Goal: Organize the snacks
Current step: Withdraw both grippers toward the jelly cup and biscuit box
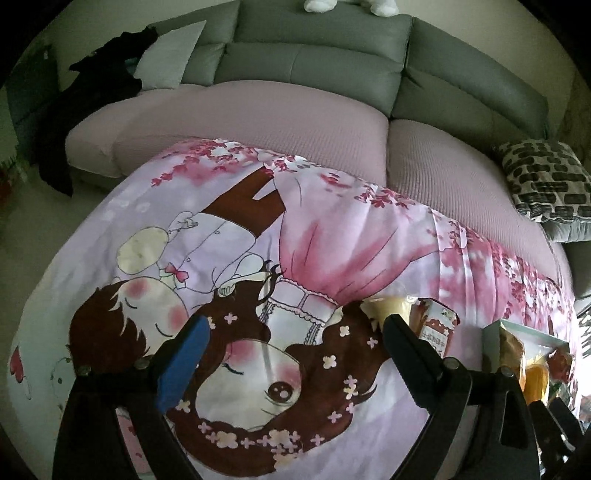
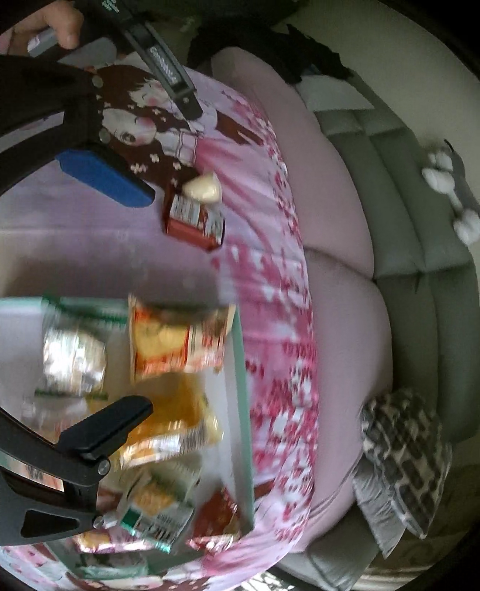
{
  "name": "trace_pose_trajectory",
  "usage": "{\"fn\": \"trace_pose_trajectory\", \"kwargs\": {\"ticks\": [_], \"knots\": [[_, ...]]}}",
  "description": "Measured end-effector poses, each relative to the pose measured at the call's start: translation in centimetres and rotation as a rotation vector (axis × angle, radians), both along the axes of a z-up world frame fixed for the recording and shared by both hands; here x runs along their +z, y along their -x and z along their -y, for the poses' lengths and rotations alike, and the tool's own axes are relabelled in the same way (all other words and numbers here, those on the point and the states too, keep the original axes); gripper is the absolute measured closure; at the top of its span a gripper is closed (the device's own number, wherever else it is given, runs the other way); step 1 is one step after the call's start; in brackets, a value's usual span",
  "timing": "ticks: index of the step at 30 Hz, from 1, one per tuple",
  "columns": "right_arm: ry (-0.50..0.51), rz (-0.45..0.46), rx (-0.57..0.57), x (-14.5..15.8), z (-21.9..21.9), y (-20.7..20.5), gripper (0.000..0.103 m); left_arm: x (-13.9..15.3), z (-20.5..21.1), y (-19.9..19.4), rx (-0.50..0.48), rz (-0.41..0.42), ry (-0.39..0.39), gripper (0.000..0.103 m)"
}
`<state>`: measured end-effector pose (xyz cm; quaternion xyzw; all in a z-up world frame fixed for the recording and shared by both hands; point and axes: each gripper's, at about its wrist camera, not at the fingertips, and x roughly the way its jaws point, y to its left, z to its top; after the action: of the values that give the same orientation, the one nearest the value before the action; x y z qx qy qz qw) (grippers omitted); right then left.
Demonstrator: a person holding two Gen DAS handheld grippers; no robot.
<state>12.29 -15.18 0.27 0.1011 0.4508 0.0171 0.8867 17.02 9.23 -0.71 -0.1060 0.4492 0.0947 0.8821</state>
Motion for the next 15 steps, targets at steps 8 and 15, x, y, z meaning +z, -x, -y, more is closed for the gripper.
{"fn": "trace_pose_trajectory", "kwargs": {"ticks": [8, 15], "knots": [[-0.008, 0.008, 0.035, -0.6, -3.6, -2.2, 0.000, -1.2, -1.1, -1.3, -0.016, -0.017, 0.037, 0.008], [-0.038, -0.042, 0.073, -2.7, -5.7, -4.3, 0.004, -2.3, -2.3, -2.2, 0.015, -0.041, 0.109, 0.008]]}}
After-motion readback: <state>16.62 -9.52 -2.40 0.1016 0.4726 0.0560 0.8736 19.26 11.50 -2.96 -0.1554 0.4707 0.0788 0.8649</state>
